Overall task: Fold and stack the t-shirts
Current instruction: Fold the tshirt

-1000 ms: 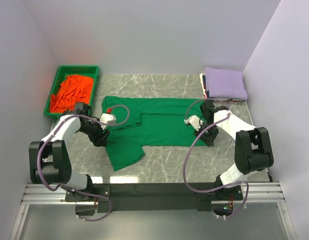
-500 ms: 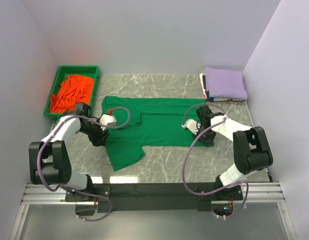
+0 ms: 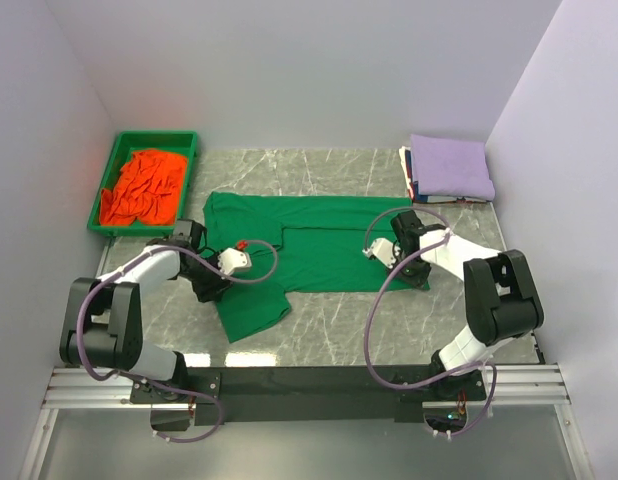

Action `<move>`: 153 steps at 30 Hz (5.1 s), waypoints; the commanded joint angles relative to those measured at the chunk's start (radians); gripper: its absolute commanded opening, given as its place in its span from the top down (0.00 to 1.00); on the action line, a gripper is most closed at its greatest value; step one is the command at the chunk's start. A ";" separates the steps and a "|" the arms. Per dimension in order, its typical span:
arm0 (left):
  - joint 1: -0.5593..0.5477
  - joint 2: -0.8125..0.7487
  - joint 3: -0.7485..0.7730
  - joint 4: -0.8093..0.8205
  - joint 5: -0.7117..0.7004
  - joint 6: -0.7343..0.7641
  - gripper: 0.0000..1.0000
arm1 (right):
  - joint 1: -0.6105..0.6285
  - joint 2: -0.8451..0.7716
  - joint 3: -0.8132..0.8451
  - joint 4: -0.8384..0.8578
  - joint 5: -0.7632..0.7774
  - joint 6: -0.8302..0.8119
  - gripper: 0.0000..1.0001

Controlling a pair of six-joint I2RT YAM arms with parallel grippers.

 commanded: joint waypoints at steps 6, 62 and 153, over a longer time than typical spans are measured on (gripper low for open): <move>-0.021 -0.010 -0.064 0.023 -0.101 0.065 0.74 | 0.003 0.037 0.029 0.012 -0.022 0.001 1.00; 0.076 -0.234 0.093 -0.522 0.089 0.100 0.52 | -0.051 -0.253 -0.031 -0.223 -0.072 -0.120 0.70; -0.531 -0.239 0.303 -0.600 -0.063 -0.227 0.99 | -0.043 -0.224 0.018 -0.220 -0.064 -0.120 1.00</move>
